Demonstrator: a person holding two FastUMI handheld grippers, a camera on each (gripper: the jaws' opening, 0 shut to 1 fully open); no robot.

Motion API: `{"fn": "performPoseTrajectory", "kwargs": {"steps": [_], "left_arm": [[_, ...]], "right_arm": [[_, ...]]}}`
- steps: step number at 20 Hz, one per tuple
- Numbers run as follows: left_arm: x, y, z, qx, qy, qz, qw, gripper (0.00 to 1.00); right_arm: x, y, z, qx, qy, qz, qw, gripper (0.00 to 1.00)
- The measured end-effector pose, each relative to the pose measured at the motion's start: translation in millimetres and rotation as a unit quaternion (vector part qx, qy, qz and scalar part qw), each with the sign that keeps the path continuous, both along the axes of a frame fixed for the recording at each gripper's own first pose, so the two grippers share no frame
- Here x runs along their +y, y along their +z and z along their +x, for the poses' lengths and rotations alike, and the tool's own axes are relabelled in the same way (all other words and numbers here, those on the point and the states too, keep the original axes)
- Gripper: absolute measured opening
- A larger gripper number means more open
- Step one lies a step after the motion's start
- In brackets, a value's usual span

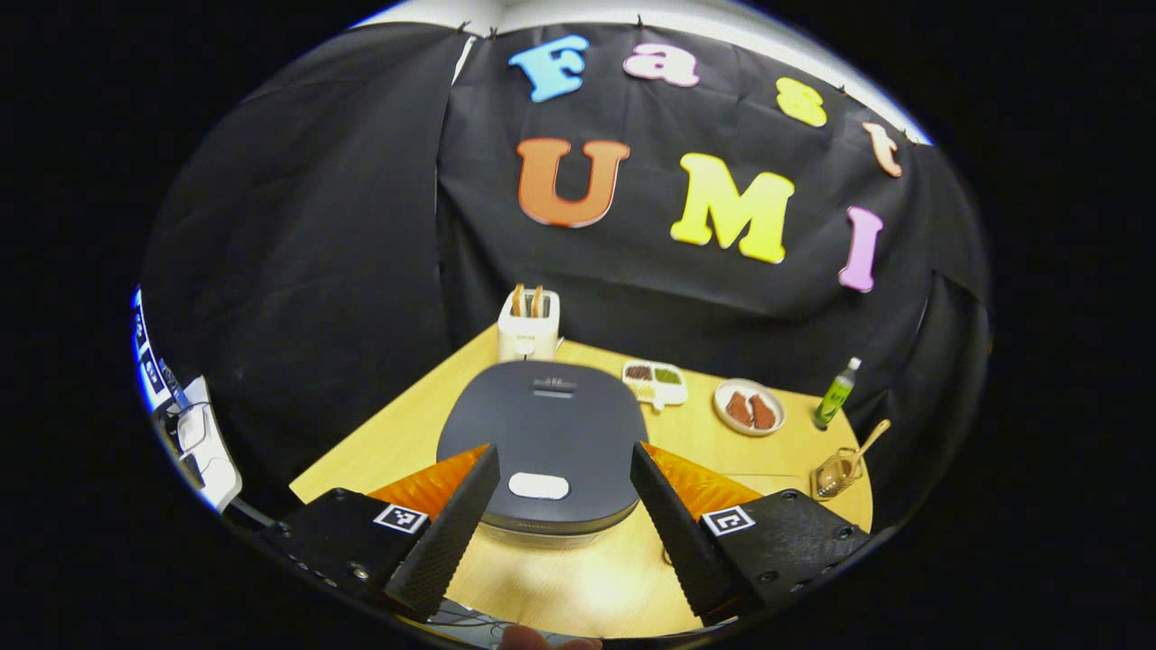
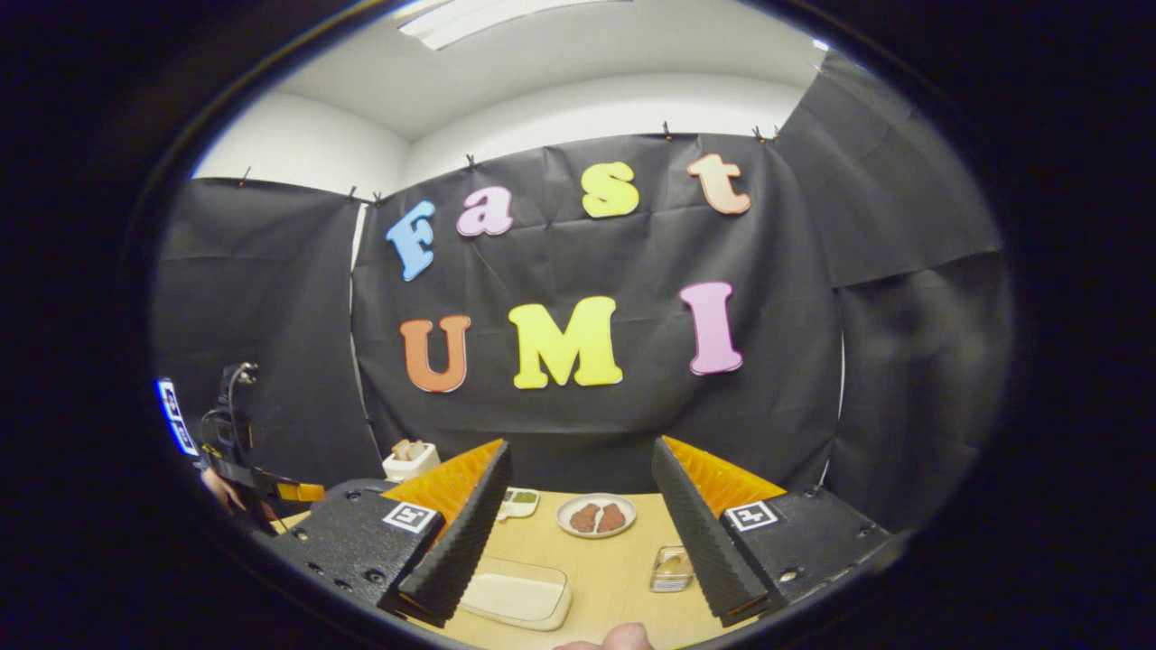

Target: Close the left gripper, press the button to open the rice cooker; take a wooden spoon from the chopstick holder with the right hand, scoop a spoonful of rice and pour it into the rice cooker, then put the wooden spoon back into the chopstick holder.

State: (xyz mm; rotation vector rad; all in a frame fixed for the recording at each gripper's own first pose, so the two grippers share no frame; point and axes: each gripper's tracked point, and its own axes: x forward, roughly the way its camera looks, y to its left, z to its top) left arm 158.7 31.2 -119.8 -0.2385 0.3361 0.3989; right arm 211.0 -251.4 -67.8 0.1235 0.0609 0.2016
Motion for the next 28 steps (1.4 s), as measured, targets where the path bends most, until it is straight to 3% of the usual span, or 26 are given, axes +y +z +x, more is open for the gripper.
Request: {"fn": "performPoseTrajectory", "kwargs": {"steps": [10, 12, 13, 19, 28], "left_arm": [[-71.6, 136.2, -146.6, -0.163, -0.073, 0.073, 0.981, 0.94], [-86.3, 139.4, -172.1, -0.178, -0.088, 0.064, 0.978, 0.89], [-88.4, 142.6, -181.8, -0.188, -0.092, 0.069, 0.975, 0.94], [-100.0, 133.8, -229.6, -0.192, -0.115, 0.079, 0.972, 0.95], [-94.7, 127.5, -242.9, -0.194, -0.111, 0.068, 0.972, 0.95]], "right_arm": [[81.9, 49.6, -139.8, -0.019, -0.036, -0.017, 0.999, 1.0], [94.9, 50.6, -169.8, -0.017, -0.043, -0.02, 0.999, 1.0], [101.7, 52.2, -184.3, -0.018, -0.045, -0.019, 0.999, 1.0], [130.5, 56.8, -245.8, -0.026, -0.059, -0.031, 0.997, 1.0], [142.7, 48.2, -267.0, -0.018, -0.071, -0.026, 0.997, 0.99]]}}
